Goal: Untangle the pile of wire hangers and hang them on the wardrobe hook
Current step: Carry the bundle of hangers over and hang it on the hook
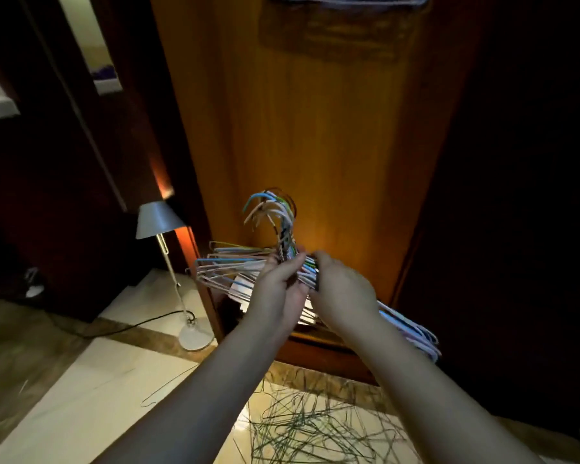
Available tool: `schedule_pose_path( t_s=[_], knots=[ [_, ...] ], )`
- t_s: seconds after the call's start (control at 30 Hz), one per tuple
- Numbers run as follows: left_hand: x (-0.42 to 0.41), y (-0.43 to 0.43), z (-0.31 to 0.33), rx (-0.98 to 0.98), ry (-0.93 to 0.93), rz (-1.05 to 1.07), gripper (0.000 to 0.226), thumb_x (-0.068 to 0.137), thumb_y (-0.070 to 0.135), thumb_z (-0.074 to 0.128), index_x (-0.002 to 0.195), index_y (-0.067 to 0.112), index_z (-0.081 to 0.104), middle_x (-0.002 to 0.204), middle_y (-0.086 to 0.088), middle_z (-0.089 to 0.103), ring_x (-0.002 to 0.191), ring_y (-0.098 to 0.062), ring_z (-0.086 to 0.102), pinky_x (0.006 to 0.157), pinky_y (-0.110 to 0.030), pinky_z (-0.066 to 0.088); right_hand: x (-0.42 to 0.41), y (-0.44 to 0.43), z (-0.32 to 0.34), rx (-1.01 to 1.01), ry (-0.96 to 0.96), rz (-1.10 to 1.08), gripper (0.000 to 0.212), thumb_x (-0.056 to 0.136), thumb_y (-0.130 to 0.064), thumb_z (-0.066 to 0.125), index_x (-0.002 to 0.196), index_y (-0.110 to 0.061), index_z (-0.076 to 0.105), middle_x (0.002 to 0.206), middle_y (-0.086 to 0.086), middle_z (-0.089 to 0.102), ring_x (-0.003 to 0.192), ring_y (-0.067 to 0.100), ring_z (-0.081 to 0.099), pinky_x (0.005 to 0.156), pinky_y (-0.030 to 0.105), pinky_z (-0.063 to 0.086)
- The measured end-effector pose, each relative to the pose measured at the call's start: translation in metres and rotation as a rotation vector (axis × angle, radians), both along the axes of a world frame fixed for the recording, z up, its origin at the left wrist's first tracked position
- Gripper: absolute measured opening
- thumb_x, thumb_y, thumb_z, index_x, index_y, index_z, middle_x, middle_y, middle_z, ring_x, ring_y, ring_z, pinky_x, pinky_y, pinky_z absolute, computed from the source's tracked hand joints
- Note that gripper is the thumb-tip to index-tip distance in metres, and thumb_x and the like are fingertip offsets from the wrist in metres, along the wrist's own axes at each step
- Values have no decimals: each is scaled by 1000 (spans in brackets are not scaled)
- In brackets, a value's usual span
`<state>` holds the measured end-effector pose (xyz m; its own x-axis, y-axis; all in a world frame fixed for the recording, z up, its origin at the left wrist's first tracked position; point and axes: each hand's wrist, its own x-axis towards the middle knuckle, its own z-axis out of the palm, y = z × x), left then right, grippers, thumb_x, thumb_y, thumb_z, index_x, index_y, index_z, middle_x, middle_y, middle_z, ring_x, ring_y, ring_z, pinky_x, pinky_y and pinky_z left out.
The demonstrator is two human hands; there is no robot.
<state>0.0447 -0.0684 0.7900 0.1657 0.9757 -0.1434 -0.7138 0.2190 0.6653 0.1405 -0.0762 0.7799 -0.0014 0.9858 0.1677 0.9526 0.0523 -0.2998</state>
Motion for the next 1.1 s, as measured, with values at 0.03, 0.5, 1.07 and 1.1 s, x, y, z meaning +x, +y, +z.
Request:
schedule_pose_path(
  t_s=[0.03,0.5,1.07,1.1],
  knots=[
    [13,-8,5,-3,25,-17,18,88,-5,44,102,3,52,93,-15,57,82,-21,60,70,-27,53,14,-5,2,21,-6,-27,38,90,-26,50,125,-20,40,114,7,61,104,29,60,69,33,41],
    [-4,32,90,404,899,-88,37,83,10,63,119,17,56,84,-3,72,72,-8,68,65,-21,51,78,35,82,103,139,-136,35,86,-15,46,120,-25,52,107,7,65,96,29,61,64,30,44],
    [-4,276,255,1245,2144,381,40,88,30,54,128,33,49,116,-1,63,108,-24,56,80,-33,47,97,201,247,305,431,-206,12,87,-20,57,79,-27,61,65,-3,55,57,14,49,53,28,34],
    [2,290,261,1239,2136,385,38,88,28,55,125,32,52,115,-1,63,108,-25,56,79,-34,48,101,212,253,309,431,-203,12,86,-20,57,77,-26,61,64,-4,54,56,13,48,53,27,34]
  ],
)
